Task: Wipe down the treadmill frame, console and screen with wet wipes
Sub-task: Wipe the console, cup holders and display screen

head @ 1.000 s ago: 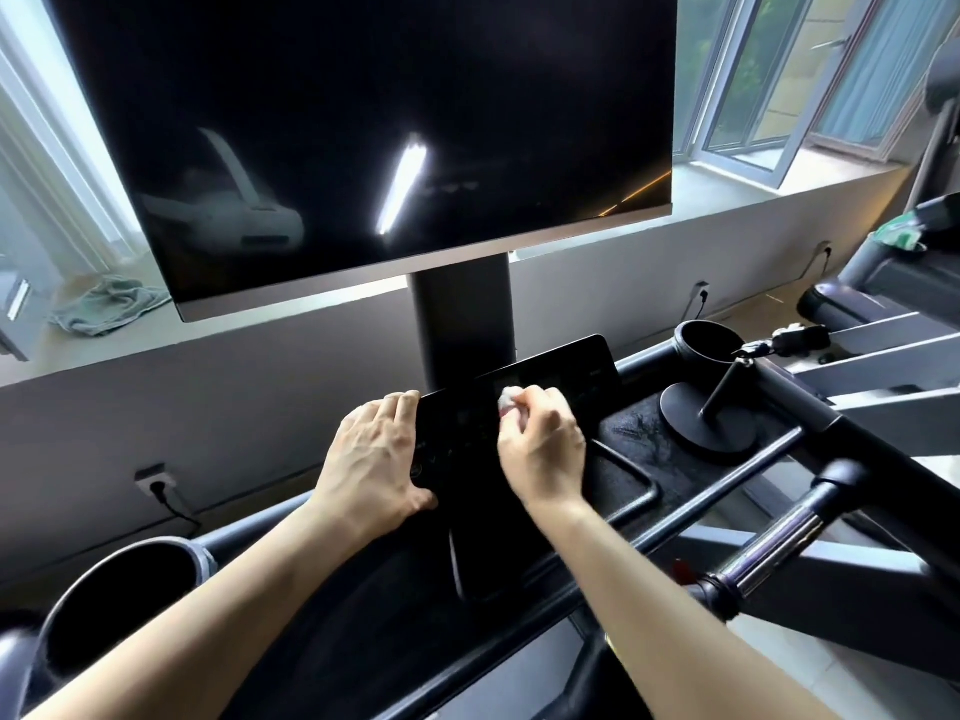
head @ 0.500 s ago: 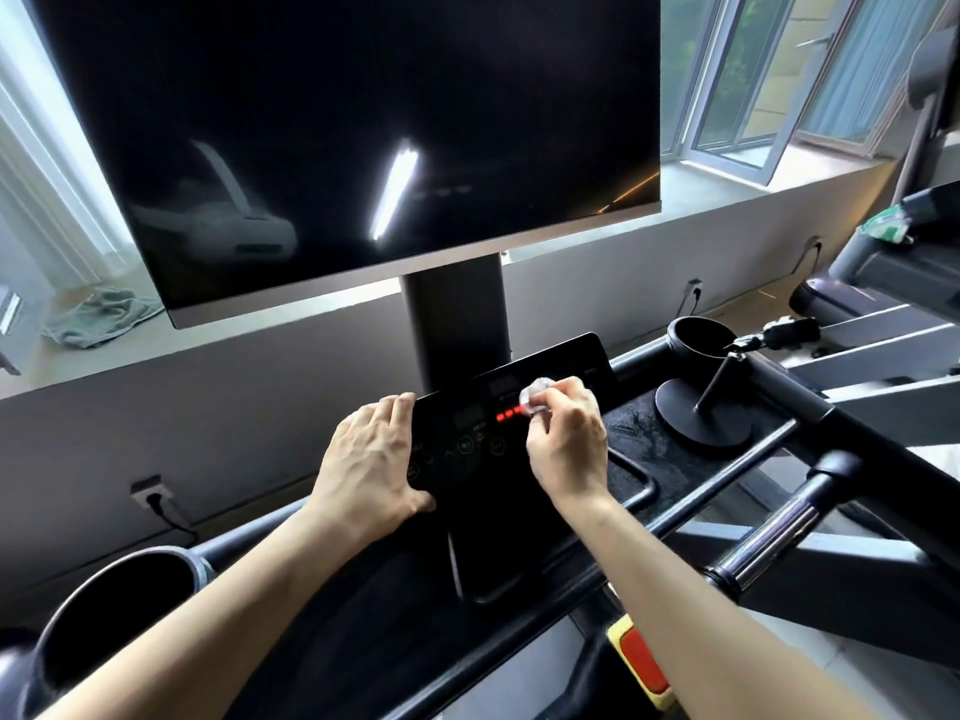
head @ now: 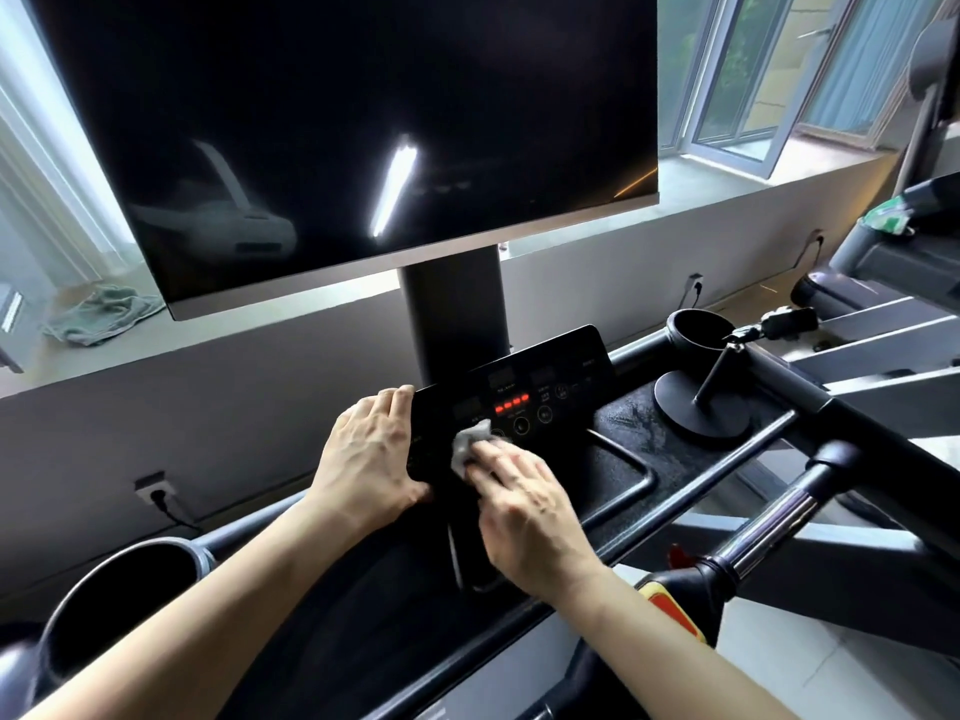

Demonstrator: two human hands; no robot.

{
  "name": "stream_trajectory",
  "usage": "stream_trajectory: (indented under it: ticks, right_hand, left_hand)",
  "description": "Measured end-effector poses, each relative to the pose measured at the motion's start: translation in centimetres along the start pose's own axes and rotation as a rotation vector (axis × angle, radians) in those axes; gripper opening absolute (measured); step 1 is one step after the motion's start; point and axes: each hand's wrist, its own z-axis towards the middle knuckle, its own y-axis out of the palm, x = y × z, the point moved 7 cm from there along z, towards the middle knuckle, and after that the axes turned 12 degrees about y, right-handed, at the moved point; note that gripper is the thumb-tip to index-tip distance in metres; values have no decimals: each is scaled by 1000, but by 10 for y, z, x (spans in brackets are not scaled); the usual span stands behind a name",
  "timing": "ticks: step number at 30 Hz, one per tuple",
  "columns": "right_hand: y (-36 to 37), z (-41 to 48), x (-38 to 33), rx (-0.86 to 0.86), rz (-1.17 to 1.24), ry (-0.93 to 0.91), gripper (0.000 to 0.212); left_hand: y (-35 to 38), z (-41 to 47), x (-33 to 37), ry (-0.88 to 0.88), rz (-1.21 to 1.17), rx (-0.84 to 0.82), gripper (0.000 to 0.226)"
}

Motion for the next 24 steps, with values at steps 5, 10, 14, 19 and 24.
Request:
stream_trajectory:
  ticks: [5, 10, 14, 19, 24]
  right_hand:
    - [-9, 6, 63, 47, 38, 395, 46]
    - [1, -5, 15, 22, 47, 204, 53]
    - [4, -8, 8, -21, 8, 15, 48]
    - [-4, 5, 57, 58, 137, 419, 54]
    - [1, -1, -1, 32, 150, 93, 41]
  left_hand:
    - [1, 0, -1, -7, 11, -20, 120]
    - [1, 0, -1, -14, 3, -19, 118]
    - [2, 1, -1, -2, 13, -17, 115]
    - [2, 0, -1, -4, 11, -15, 119]
    - [0, 0, 0, -3, 10, 3, 112]
